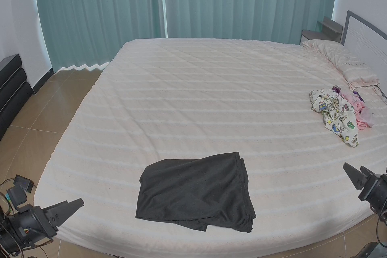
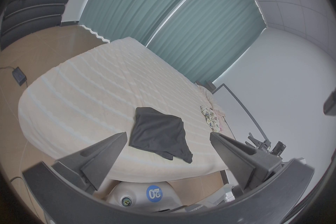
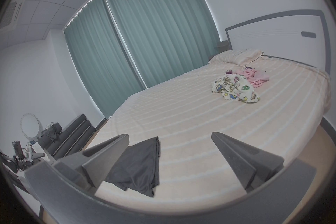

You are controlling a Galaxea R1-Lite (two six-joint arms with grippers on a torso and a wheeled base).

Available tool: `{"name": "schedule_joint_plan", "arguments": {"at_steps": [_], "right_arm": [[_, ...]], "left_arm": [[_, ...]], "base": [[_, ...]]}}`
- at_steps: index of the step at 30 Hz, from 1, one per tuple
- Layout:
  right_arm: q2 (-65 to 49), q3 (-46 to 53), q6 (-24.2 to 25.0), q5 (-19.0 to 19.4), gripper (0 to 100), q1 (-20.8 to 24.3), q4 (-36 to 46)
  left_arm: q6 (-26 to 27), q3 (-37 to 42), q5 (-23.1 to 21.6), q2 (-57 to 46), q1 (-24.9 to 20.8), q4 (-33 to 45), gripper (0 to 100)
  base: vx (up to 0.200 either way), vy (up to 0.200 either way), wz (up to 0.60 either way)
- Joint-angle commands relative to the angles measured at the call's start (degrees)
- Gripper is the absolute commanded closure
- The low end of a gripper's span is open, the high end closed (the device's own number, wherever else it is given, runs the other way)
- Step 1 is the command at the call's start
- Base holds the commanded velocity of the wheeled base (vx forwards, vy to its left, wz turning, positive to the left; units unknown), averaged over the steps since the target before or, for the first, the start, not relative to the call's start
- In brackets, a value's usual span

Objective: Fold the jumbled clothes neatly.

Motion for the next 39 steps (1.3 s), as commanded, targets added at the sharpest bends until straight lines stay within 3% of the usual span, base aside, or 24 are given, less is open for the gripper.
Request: {"name": "schedule_joint_plan", "arguments": {"at_steps": [1, 6, 12, 17, 22, 26, 33, 36, 39], "right_arm": [[-39.6, 2.2, -6.0, -2.1, 0, -5.0, 29.1], [-46.7, 2.2, -12.6, 0.7, 0, -8.3, 34.8], [-47.7, 2.2, -16.2, 2.2, 0, -12.6, 34.9], [-52.4, 2.1, -24.8, 7.9, 0, -15.5, 37.1], [-52.4, 2.1, -25.7, 9.5, 0, -15.5, 39.2], [-52.4, 2.1, -26.0, 10.1, 0, -15.5, 39.3], [-52.3, 2.1, -25.8, 10.1, 0, -15.5, 39.3], [-52.3, 2.1, -25.8, 10.1, 0, -15.5, 39.6], [-52.1, 2.0, -25.8, 10.1, 0, -15.5, 39.6]], "left_arm": [[7.5, -2.6, -0.4, -34.7, 0.6, 27.7, 0], [7.5, -2.7, 0.4, -39.5, 0.6, 31.5, 0], [10.0, -2.3, 9.2, -40.1, 0.6, 31.2, 0], [15.5, -1.5, 14.1, -40.1, 0.6, 30.6, 0], [18.4, -0.5, 17.7, -40.1, 0.7, 28.6, 0], [23.7, 1.0, 24.6, -40.1, 0.7, 26.3, 0], [27.6, 1.4, 33.5, -40.1, 1.9, 26.3, 0], [29.1, 1.4, 34.6, -40.1, 3.2, 26.1, 0], [30.8, 1.0, 34.7, -41.3, 7.4, 26.1, 0]], "base": [[0.000, 0.000, 0.00], [0.000, 0.000, 0.00], [0.000, 0.000, 0.00], [0.000, 0.000, 0.00], [0.000, 0.000, 0.00], [0.000, 0.000, 0.00], [0.000, 0.000, 0.00], [0.000, 0.000, 0.00], [0.000, 0.000, 0.00]]}}
